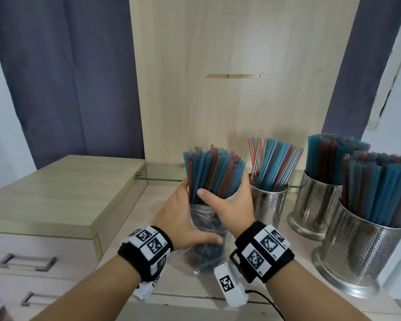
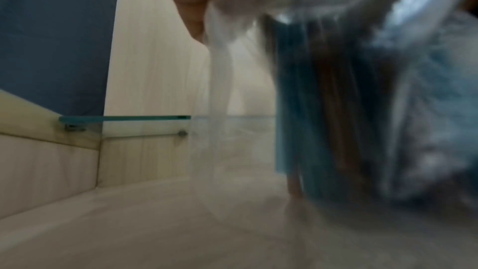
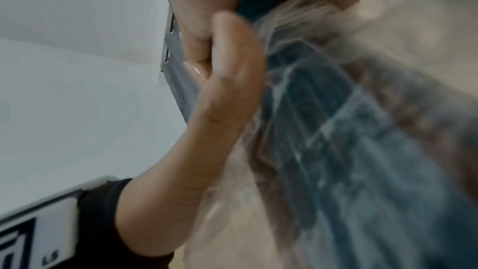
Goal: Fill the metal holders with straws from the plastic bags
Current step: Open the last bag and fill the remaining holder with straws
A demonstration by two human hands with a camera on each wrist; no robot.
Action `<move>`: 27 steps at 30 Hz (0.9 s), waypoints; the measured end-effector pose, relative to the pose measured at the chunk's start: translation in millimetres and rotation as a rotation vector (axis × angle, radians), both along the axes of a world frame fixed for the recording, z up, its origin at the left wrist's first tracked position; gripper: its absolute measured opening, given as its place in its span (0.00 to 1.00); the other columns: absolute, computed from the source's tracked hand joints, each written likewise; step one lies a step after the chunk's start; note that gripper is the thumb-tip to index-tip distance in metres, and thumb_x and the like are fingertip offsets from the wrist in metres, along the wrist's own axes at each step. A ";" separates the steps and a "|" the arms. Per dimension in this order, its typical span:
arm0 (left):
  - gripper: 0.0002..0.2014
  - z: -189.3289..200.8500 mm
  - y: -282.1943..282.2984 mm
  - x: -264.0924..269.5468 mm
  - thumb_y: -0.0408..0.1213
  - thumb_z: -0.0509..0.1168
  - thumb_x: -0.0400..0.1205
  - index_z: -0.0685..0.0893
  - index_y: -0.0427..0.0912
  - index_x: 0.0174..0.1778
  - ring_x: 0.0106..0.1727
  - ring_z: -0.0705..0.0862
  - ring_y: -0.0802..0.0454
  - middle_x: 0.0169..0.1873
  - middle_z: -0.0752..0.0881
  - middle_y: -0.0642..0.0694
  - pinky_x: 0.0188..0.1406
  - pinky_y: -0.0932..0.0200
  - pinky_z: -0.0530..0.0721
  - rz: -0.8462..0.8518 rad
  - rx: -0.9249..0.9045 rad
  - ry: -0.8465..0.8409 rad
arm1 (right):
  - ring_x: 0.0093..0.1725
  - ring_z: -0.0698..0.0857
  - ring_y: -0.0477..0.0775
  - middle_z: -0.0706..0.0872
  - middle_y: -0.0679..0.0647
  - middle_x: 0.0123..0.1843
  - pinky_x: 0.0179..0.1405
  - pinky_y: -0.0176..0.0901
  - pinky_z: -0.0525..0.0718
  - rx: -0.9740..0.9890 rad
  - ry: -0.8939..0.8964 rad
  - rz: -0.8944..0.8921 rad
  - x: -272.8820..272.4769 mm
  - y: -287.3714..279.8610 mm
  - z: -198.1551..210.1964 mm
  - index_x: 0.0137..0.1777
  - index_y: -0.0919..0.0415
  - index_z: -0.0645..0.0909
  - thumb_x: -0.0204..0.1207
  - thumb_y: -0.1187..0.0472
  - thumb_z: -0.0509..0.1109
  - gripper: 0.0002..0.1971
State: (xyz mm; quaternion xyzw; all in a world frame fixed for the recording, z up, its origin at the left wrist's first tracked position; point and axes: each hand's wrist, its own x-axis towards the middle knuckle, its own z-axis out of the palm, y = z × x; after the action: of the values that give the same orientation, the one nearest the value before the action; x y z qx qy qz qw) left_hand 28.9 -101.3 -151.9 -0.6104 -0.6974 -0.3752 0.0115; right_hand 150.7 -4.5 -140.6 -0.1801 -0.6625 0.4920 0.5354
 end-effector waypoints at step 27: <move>0.66 -14.4 26.7 -34.0 0.73 0.78 0.47 0.59 0.45 0.79 0.68 0.77 0.50 0.66 0.75 0.49 0.66 0.48 0.81 0.285 0.100 -0.073 | 0.47 0.92 0.51 0.92 0.55 0.46 0.53 0.54 0.91 0.049 -0.400 -0.005 -28.3 31.3 46.4 0.54 0.63 0.88 0.70 0.62 0.82 0.13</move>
State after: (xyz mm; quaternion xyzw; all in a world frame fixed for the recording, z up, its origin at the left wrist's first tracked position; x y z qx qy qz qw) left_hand -5.2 -74.6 -166.3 -0.4898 -0.7574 -0.4261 0.0694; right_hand 122.4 26.8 -94.3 -0.2628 -0.7670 0.4287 0.3985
